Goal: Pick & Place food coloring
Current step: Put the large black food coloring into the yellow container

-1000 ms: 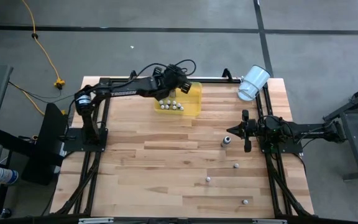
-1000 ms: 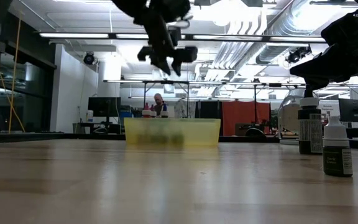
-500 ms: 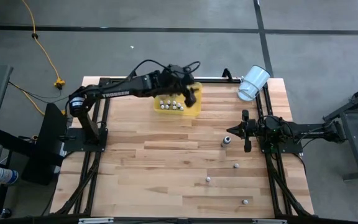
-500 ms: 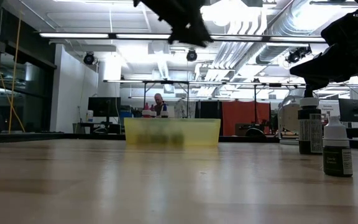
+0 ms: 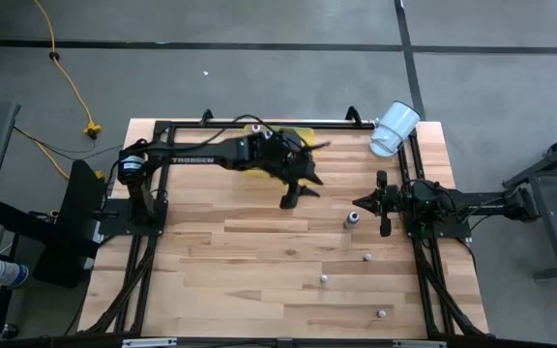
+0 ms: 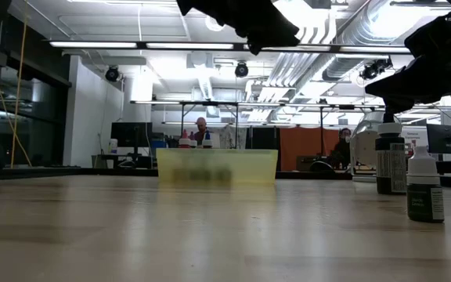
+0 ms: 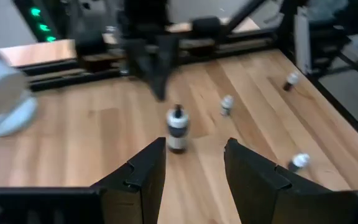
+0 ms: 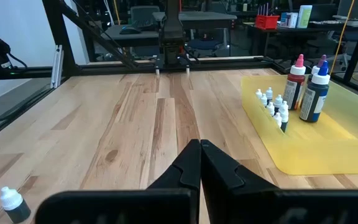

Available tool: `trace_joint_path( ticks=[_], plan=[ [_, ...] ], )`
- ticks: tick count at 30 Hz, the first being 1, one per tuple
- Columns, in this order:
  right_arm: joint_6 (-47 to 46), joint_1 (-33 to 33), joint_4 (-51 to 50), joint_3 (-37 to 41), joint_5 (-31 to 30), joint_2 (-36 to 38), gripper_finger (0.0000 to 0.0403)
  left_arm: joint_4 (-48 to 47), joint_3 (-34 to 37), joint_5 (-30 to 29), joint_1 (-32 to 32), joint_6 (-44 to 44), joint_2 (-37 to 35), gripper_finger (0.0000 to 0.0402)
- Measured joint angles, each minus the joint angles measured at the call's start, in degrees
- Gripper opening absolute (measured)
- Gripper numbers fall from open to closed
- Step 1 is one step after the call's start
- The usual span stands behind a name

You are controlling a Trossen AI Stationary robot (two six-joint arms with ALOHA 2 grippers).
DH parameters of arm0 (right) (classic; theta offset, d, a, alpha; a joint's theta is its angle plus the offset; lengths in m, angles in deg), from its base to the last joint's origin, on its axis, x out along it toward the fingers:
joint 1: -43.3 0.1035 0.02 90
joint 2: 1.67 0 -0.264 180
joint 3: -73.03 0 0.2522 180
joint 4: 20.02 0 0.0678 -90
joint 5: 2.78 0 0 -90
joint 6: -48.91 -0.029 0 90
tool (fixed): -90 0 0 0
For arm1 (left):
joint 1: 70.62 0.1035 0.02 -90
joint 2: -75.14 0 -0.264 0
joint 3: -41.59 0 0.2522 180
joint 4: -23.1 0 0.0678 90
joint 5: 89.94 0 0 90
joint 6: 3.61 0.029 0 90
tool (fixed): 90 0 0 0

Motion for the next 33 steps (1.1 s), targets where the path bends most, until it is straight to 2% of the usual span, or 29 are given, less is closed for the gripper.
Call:
trace_joint_path(
  ticks=[3, 8, 12, 16, 21, 33],
  plan=[
    [0.0, 0.0, 0.0, 0.0, 0.0, 0.0, 0.0000, 3.0, 2.8, 0.6, -1.7, 0.1, 0.1, 0.0154],
    [0.0, 0.0, 0.0, 0.0, 0.0, 0.0, 0.0000, 18.2, 11.7, 0.5, -4.2, 0.0, 0.1, 0.0154],
    [0.0, 0.0, 0.0, 0.0, 0.0, 0.0, 0.0000, 32.7, 18.0, -2.5, -5.2, -0.2, 0.1, 0.0154],
    [0.0, 0.0, 0.0, 0.0, 0.0, 0.0, 0.0000, 42.5, 23.9, -5.7, -5.8, -1.1, 0.1, 0.0154],
    [0.0, 0.0, 0.0, 0.0, 0.0, 0.0, 0.0000, 53.6, 28.8, -9.1, -6.3, -6.3, 1.8, 0.0154],
    [0.0, 0.0, 0.0, 0.0, 0.0, 0.0, 0.0000, 59.2, 28.9, -11.4, -6.6, -10.2, 9.9, 0.0154]
  ],
)
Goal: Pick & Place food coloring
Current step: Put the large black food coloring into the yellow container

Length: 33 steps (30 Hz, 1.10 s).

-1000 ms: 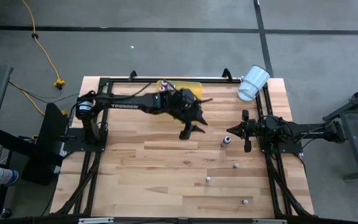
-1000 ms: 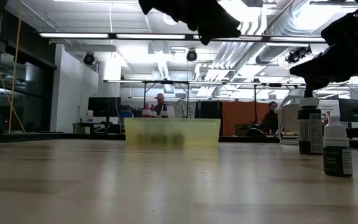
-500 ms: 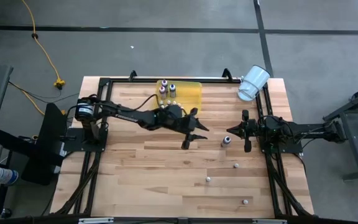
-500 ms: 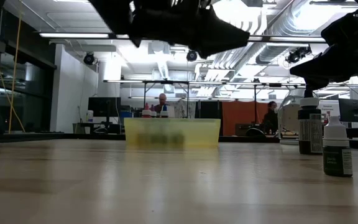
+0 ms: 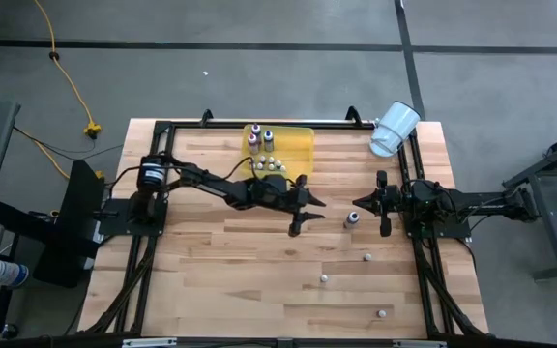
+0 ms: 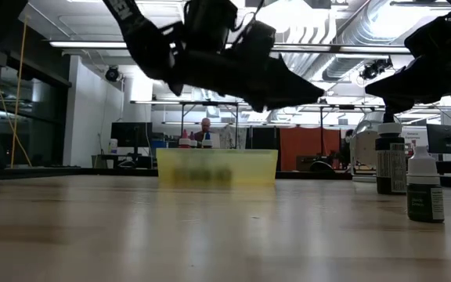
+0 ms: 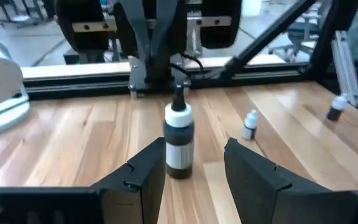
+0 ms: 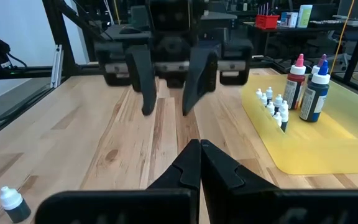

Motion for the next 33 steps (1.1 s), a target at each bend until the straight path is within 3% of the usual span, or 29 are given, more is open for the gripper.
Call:
trace_joint_path(
  ticks=[4, 13, 19, 29, 33],
  plan=[
    [0.0, 0.0, 0.0, 0.0, 0.0, 0.0, 0.0000, 4.0, -0.1, -1.5, -1.0, -0.6, 3.8, 0.0154],
    [0.0, 0.0, 0.0, 0.0, 0.0, 0.0, 0.0000, 6.2, -8.3, -3.4, -1.5, -0.9, 10.9, 0.0154],
    [0.0, 0.0, 0.0, 0.0, 0.0, 0.0, 0.0000, 4.9, -12.6, -14.4, -1.5, -3.6, 14.0, 0.0158],
    [0.0, 0.0, 0.0, 0.0, 0.0, 0.0, 0.0000, 6.3, -16.8, -13.8, -1.5, -4.8, 18.9, 0.0264],
    [0.0, 0.0, 0.0, 0.0, 0.0, 0.0, 0.0000, 7.0, -17.0, -8.1, -1.4, -0.4, 18.8, 0.0293]
  ],
)
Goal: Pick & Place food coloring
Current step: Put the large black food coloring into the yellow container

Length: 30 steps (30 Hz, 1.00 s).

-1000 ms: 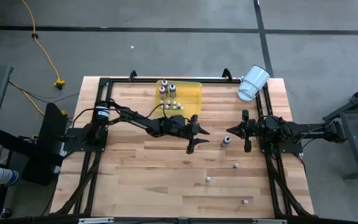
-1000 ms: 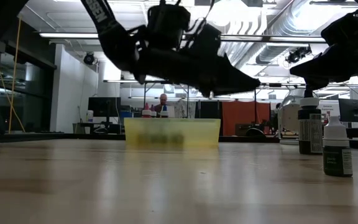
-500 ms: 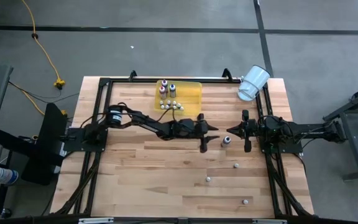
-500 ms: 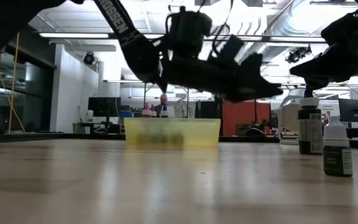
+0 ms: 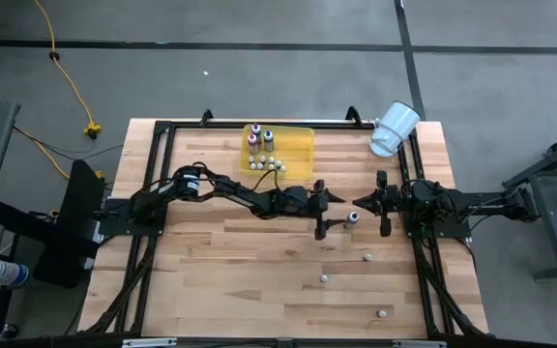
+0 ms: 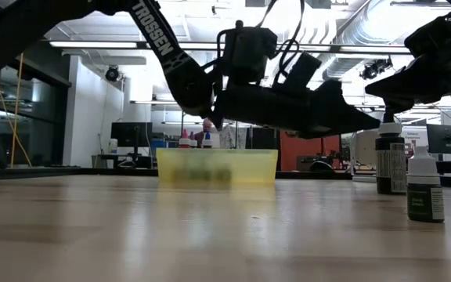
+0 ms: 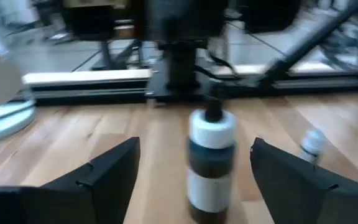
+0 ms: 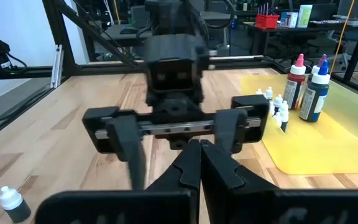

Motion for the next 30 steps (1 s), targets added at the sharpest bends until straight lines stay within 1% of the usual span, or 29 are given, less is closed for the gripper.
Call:
trace_joint_path(
  ticks=[2, 4, 7, 17, 21, 24, 30],
  plan=[
    [0.0, 0.0, 0.0, 0.0, 0.0, 0.0, 0.0000, -0.1, 0.0, 3.0, 0.0, 3.0, 0.0, 0.0299],
    [0.0, 0.0, 0.0, 0.0, 0.0, 0.0, 0.0000, 0.3, -0.1, 4.5, 0.0, 3.7, 0.4, 0.0300],
    [0.0, 0.0, 0.0, 0.0, 0.0, 0.0, 0.0000, 0.5, -0.4, 4.5, -0.1, 3.8, 1.5, 0.0301],
    [0.0, 0.0, 0.0, 0.0, 0.0, 0.0, 0.0000, 0.1, -8.6, 4.6, 0.4, 3.7, 6.3, 0.0301],
    [0.0, 0.0, 0.0, 0.0, 0.0, 0.0, 0.0000, -0.8, -10.3, 6.1, 0.4, 2.9, 7.4, 0.0301],
    [0.0, 0.0, 0.0, 0.0, 0.0, 0.0, 0.0000, 0.0, -11.9, 5.9, 0.4, 3.3, 8.1, 0.0301],
    [0.0, 0.0, 0.0, 0.0, 0.0, 0.0, 0.0000, -1.6, -15.1, 6.3, 0.4, 2.9, 9.8, 0.0301]
  ],
)
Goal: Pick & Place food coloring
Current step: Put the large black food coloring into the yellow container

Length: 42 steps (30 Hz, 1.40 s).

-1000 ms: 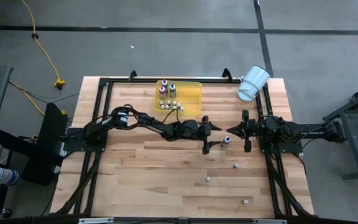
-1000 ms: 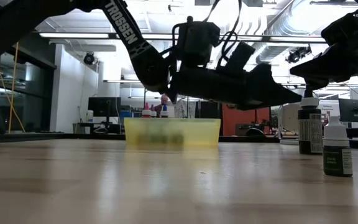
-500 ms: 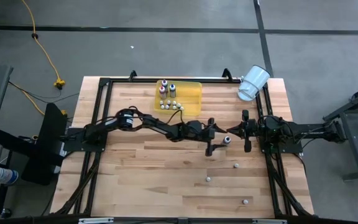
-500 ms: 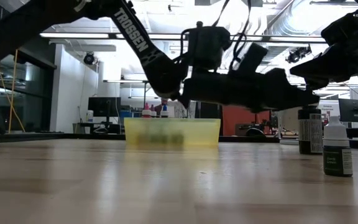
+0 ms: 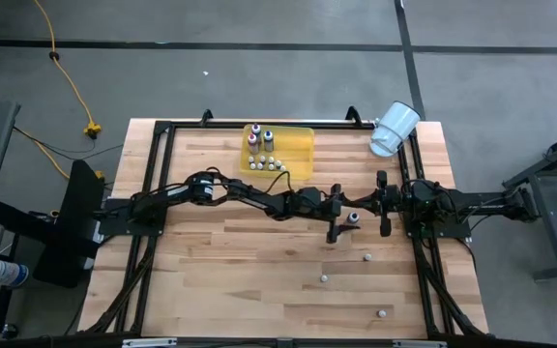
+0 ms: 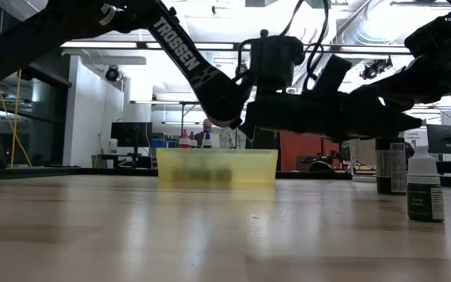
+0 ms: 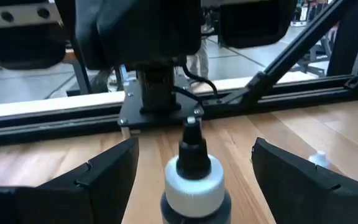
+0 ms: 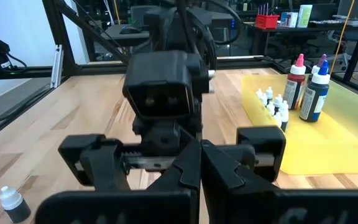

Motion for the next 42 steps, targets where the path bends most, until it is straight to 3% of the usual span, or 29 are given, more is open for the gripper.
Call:
trace_joint_path(
  ticks=[16, 42],
  plan=[
    [0.0, 0.0, 0.0, 0.0, 0.0, 0.0, 0.0000, -2.1, -1.0, -0.3, 0.0, -0.1, 0.3, 0.0293],
    [0.0, 0.0, 0.0, 0.0, 0.0, 0.0, 0.0000, -3.3, -1.0, -0.5, 0.0, -0.3, 0.2, 0.0127]
  ],
)
